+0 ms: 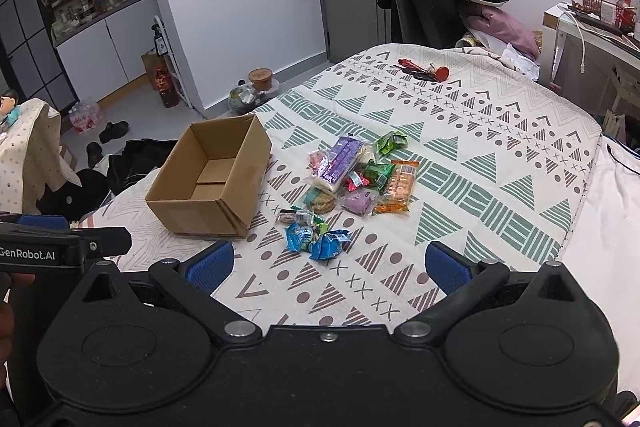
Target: Organize snacks
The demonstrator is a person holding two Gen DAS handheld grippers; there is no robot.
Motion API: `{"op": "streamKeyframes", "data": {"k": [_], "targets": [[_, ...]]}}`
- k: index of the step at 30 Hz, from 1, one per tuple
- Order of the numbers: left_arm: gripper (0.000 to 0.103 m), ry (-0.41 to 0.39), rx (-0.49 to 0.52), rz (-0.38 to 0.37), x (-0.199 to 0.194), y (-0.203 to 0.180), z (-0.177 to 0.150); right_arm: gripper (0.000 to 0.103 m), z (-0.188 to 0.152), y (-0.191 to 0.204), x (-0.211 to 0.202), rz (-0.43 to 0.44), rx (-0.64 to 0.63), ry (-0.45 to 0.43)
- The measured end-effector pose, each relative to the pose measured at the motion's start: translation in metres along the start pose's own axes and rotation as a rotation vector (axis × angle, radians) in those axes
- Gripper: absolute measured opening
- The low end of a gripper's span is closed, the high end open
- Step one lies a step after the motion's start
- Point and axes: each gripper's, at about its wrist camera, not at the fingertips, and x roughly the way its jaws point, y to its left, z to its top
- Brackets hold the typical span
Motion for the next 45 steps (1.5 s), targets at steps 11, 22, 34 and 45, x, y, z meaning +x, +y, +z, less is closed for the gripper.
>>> {"op": "streamKeyframes", "data": {"k": [11, 22, 34, 45], "targets": [[0.102, 0.004, -0.005, -0.009, 0.003, -0.004, -0.002, 0.103, 0.0, 0.001, 0.0, -0.002, -0.005, 0.005], [0.102, 0.005, -0.005, -0.013, 0.004, -0.004, -0.003, 0.103, 0.0, 0.0, 0.001, -0.006, -0.004, 0.007], [0.102, 0.014, 0.019, -0.03, 0.016, -0.016, 0.0, 0.103, -0.001, -0.007, 0.01, -0.009, -0.011, -0.005], [0.102, 0.044, 0.03, -0.068, 0.048, -0.029, 0.006, 0.103, -0.005, -0.026, 0.039, -0.009, 0.035, 0.031]]}}
